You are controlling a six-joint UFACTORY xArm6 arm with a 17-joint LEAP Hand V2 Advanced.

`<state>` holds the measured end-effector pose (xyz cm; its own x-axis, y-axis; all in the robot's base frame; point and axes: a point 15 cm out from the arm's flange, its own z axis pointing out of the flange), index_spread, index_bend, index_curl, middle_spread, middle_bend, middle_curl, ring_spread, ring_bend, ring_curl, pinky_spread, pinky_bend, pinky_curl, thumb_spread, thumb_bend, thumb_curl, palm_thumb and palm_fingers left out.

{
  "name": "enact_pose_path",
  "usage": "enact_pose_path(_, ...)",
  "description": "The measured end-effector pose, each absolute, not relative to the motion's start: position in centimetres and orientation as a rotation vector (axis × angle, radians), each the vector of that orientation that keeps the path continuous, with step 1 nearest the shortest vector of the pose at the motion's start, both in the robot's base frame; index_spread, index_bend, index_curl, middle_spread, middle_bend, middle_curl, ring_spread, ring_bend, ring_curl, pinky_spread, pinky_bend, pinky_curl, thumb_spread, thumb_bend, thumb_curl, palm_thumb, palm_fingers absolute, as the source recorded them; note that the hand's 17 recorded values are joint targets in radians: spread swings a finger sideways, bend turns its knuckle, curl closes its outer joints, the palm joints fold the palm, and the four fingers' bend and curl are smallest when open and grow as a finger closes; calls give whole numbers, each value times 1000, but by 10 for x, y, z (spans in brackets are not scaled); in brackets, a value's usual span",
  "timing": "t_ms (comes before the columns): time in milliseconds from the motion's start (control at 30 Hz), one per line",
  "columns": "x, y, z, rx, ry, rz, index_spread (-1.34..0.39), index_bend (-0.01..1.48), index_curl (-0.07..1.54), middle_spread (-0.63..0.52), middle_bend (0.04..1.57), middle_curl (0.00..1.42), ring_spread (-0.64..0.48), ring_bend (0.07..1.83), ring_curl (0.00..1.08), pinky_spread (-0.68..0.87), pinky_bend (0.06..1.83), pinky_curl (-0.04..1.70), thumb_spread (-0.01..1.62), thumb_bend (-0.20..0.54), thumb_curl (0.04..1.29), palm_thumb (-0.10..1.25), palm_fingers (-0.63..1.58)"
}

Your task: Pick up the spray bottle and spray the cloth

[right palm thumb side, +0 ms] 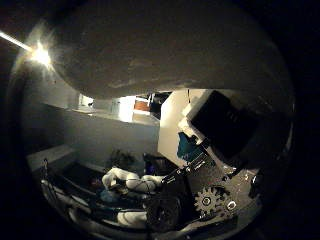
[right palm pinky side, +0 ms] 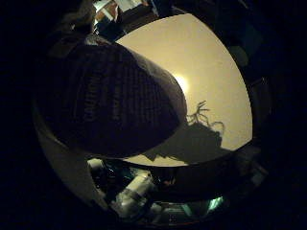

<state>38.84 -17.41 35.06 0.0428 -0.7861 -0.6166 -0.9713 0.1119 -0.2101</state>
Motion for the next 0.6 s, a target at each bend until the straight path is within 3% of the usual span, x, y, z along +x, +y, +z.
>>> enact_pose_path(600,396,-30,358,-2597,1802,406,-188,1160,681,-85,1339,576,-146,1451,542,-193,1108,970,893,-15,796,1092,1226)
